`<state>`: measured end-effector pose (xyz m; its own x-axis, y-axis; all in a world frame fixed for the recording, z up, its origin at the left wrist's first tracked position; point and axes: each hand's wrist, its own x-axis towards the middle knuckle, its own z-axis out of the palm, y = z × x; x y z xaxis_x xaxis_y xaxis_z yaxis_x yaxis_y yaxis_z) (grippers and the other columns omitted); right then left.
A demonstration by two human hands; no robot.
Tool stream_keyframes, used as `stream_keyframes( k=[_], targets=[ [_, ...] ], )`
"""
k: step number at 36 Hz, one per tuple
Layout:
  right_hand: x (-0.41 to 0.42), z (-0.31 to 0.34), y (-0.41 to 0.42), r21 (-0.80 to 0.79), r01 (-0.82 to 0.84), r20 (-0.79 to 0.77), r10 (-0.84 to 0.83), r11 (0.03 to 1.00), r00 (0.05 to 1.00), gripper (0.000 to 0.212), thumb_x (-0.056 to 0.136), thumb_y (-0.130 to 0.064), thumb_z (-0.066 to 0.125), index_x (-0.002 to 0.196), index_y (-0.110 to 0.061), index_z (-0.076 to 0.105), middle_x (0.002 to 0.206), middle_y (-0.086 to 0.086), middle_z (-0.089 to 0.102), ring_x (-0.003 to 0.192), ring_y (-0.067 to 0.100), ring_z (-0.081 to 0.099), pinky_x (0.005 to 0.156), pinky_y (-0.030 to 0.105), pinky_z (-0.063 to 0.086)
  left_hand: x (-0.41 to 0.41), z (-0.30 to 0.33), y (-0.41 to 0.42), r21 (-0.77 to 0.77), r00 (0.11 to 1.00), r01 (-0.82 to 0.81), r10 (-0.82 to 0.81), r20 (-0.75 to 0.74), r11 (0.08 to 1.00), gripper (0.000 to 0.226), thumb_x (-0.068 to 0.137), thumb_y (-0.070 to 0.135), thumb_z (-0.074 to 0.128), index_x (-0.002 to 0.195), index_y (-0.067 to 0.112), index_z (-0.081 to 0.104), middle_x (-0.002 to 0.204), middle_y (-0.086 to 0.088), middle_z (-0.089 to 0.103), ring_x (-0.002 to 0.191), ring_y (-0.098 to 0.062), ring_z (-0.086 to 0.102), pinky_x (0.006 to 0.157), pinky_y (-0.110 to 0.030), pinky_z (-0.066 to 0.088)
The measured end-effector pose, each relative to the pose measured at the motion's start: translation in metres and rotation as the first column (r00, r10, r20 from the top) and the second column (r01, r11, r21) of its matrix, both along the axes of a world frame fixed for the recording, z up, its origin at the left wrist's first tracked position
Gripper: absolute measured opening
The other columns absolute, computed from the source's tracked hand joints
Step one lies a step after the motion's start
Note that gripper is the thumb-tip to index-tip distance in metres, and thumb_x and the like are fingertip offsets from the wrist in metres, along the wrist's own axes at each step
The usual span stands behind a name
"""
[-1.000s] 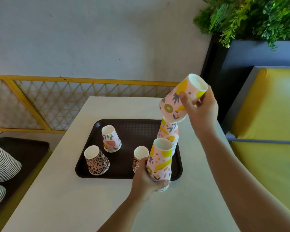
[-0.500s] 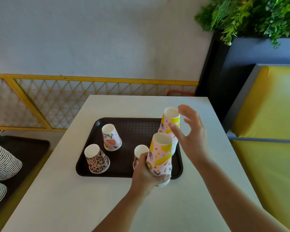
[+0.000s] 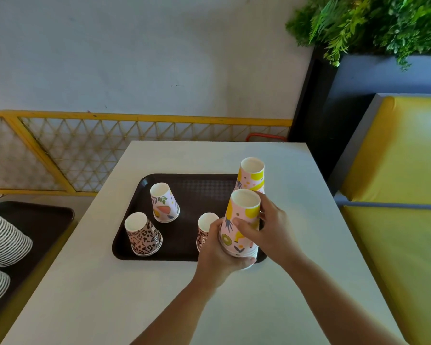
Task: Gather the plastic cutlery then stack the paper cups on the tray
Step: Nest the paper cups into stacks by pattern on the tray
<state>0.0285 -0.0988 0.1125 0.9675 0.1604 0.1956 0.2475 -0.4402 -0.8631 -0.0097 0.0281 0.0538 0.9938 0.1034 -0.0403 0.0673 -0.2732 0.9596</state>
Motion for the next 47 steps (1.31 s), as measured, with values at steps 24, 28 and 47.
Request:
stream_keyframes(
  k=[24, 28, 47],
  targets=[
    [0.064, 0.099, -0.006, 0.227, 0.093, 0.371, -0.174, 0.969, 0.912, 0.049, 0.080, -0.023, 0.071, 0.123, -0.011, 0.051, 0.100, -0.014, 0.060, 0.090, -0.004, 0.061, 0.077, 0.015, 0.053, -0.001, -0.007, 0.006, -0.033, 0.999, -0.022, 0.020, -0.051, 0.999, 0.078, 0.040, 0.046, 0.083, 0.109, 0.026, 0.055, 0.102, 0.009, 0.068, 0.095, -0.004, 0.065, 0.080, -0.020, 0.054],
    [0.077, 0.091, -0.003, 0.190, 0.165, 0.399, -0.229, 0.968, 0.888, 0.065, 0.071, -0.041, 0.069, 0.126, -0.012, 0.049, 0.111, -0.007, 0.060, 0.096, 0.002, 0.058, 0.077, 0.015, 0.050, 0.000, -0.007, 0.006, -0.020, 0.998, -0.026, 0.024, -0.052, 0.999, 0.071, 0.046, 0.033, 0.089, 0.108, 0.028, 0.054, 0.101, 0.011, 0.068, 0.093, -0.001, 0.065, 0.075, -0.013, 0.052],
    [0.037, 0.027, -0.005, 0.091, 0.134, 0.272, -0.154, 0.987, 0.950, 0.059, 0.078, -0.038, 0.069, 0.128, -0.018, 0.045, 0.122, -0.010, 0.050, 0.110, 0.005, 0.051, 0.089, 0.018, 0.042, 0.002, -0.003, 0.006, 0.006, 0.997, -0.051, 0.052, -0.055, 0.999, 0.069, 0.054, 0.020, 0.090, 0.111, 0.028, 0.051, 0.103, 0.013, 0.064, 0.096, -0.004, 0.063, 0.070, -0.008, 0.049]
  ],
)
